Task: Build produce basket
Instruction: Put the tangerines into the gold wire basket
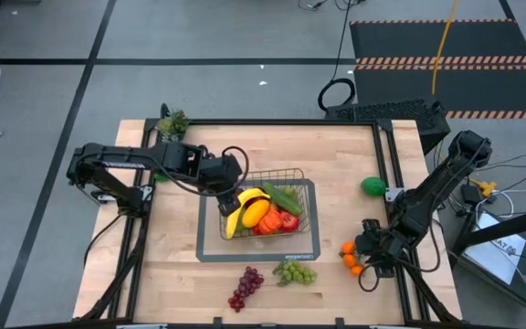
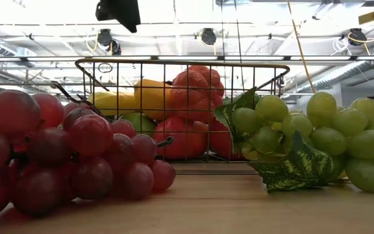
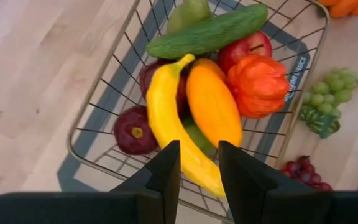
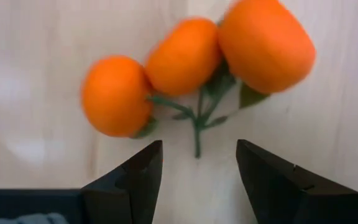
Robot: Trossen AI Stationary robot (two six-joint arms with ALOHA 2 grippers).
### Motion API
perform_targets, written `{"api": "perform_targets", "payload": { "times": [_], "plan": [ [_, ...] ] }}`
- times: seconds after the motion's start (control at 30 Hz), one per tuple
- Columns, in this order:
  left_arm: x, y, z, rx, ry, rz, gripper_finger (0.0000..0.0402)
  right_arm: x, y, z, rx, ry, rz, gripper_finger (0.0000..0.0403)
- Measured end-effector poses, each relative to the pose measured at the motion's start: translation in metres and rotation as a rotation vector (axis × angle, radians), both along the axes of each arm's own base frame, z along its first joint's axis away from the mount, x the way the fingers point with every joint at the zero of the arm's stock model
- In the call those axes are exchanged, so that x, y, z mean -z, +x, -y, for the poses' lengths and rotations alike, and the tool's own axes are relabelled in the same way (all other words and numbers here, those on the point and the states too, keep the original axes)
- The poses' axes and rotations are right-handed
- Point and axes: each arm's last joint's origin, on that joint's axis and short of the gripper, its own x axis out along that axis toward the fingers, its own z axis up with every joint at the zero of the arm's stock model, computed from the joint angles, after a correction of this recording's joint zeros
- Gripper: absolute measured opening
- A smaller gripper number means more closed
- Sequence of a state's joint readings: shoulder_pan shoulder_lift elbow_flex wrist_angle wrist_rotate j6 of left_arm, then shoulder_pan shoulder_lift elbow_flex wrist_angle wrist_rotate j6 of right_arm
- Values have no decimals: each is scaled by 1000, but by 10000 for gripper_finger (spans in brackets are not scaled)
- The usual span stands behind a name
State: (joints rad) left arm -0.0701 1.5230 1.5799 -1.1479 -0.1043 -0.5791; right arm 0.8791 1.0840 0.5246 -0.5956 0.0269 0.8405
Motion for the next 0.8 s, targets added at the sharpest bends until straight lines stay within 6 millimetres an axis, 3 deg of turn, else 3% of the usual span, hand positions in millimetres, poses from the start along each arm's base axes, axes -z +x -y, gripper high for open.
{"api": "perform_targets", "payload": {
  "times": [0.2,0.37,0.6,0.8],
  "plan": [
    [0,0,6,-8,-15,3,108,7,0,2,-74,-28,53,196],
    [0,0,7,-18,-22,4,108,19,-2,4,-105,-1,92,171],
    [0,0,7,-88,-59,11,108,31,-4,7,-79,29,139,108],
    [4,10,15,-111,-90,52,108,31,-3,7,-80,31,156,23]
  ]
}}
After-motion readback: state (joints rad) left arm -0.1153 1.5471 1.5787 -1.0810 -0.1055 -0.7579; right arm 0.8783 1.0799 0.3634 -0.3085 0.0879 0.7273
